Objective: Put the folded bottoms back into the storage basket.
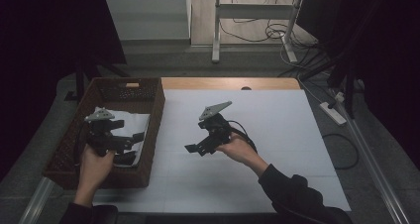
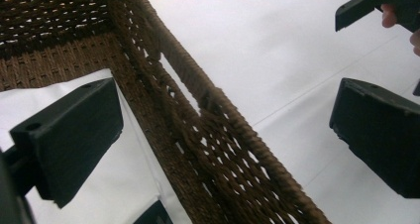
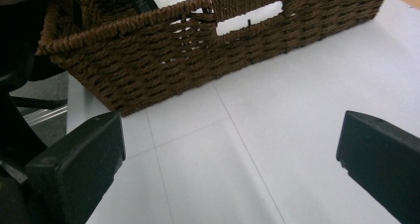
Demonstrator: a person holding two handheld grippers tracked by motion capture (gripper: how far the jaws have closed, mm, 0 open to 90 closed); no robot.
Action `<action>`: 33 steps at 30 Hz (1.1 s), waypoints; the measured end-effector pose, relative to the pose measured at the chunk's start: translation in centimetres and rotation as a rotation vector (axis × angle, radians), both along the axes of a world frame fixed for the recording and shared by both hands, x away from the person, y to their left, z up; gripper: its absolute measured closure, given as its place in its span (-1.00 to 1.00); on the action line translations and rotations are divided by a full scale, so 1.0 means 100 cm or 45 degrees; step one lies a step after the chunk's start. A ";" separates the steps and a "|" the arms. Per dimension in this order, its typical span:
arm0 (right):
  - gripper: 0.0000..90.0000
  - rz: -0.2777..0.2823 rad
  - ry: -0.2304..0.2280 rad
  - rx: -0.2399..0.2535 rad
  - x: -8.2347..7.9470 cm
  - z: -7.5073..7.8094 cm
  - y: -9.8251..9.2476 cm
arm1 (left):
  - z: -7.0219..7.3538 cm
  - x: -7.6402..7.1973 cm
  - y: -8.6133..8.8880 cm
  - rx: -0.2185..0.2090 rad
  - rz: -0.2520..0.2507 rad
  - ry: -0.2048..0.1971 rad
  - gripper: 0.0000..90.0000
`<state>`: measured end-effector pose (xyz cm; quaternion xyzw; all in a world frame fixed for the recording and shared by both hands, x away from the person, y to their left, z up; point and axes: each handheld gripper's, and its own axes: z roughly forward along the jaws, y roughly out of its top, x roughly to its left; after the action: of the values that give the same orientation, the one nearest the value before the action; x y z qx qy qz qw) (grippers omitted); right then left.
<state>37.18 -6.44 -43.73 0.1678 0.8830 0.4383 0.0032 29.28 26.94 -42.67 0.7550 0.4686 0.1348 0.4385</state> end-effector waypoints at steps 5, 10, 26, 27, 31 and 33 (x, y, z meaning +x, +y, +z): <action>-1.00 -0.016 0.000 -0.005 -0.003 0.001 -0.011 | -0.001 -0.008 -0.004 0.003 -0.004 0.007 -1.00; -1.00 -0.031 0.004 -0.009 -0.005 0.000 -0.020 | 0.002 -0.016 -0.008 0.011 -0.004 -0.006 -1.00; -1.00 -0.061 -0.016 -0.035 -0.018 0.000 -0.047 | -0.006 -0.035 -0.013 0.051 0.003 -0.027 -1.00; -1.00 -0.063 -0.018 -0.034 -0.019 0.000 -0.049 | -0.007 -0.036 -0.014 0.057 0.006 -0.027 -1.00; -1.00 -0.075 -0.025 -0.032 -0.023 0.000 -0.056 | -0.010 -0.039 -0.016 0.077 0.004 -0.026 -1.00; -1.00 -0.076 -0.025 -0.029 -0.026 -0.001 -0.059 | -0.011 -0.041 -0.016 0.081 0.004 -0.031 -1.00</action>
<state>34.60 -12.38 -43.80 0.1899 0.8825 0.4295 0.0269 25.20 25.34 -43.80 0.7660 0.4600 0.1598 0.4196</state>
